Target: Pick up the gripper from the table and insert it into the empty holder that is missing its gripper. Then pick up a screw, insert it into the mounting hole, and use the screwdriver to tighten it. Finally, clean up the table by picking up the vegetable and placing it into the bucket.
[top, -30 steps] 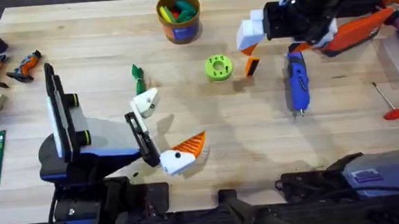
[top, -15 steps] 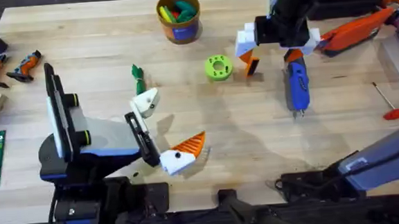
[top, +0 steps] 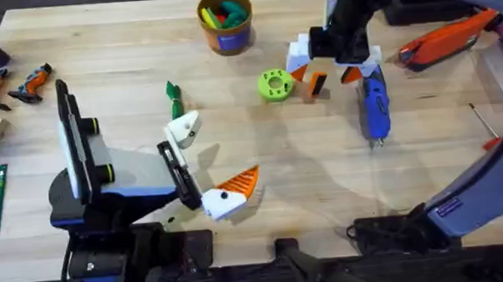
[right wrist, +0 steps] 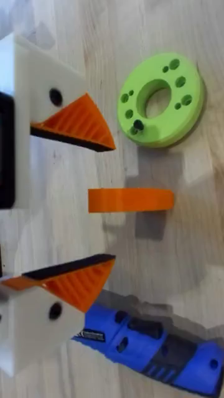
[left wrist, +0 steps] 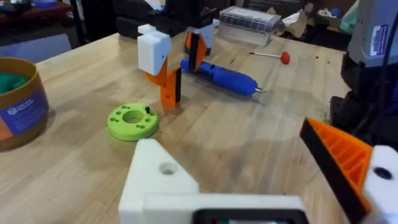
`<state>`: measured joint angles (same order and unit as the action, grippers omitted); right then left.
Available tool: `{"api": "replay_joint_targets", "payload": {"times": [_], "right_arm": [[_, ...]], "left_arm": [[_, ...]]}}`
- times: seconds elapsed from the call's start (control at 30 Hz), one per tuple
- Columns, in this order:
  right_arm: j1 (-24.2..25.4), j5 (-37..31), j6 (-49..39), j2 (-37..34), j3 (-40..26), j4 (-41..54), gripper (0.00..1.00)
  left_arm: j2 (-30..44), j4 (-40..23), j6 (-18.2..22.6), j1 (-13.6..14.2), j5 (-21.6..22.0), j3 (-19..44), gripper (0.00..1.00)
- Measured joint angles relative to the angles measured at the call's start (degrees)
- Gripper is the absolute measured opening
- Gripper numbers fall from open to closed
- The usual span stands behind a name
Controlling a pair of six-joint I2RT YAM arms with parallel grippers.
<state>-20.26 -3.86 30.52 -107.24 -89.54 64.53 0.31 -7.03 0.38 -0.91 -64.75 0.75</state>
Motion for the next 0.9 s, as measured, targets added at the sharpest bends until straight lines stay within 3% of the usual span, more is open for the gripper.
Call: {"api": "replay_joint_targets", "payload": {"times": [0.47, 0.7, 0.9], "right_arm": [[0.3, 0.6, -0.7, -2.7, 0.0, -0.9, 0.934], [0.5, 0.6, -1.0, -3.3, 0.0, -1.4, 0.775], [0.6, 0.6, -1.0, -3.3, 0.0, -2.3, 0.701]], "left_arm": [[0.0, 0.0, 0.0, 0.0, 0.0, 0.0, 0.986], [0.0, 0.0, 0.0, 0.0, 0.0, 0.0, 0.986], [0.0, 0.0, 0.0, 0.0, 0.0, 0.0, 0.986]]}}
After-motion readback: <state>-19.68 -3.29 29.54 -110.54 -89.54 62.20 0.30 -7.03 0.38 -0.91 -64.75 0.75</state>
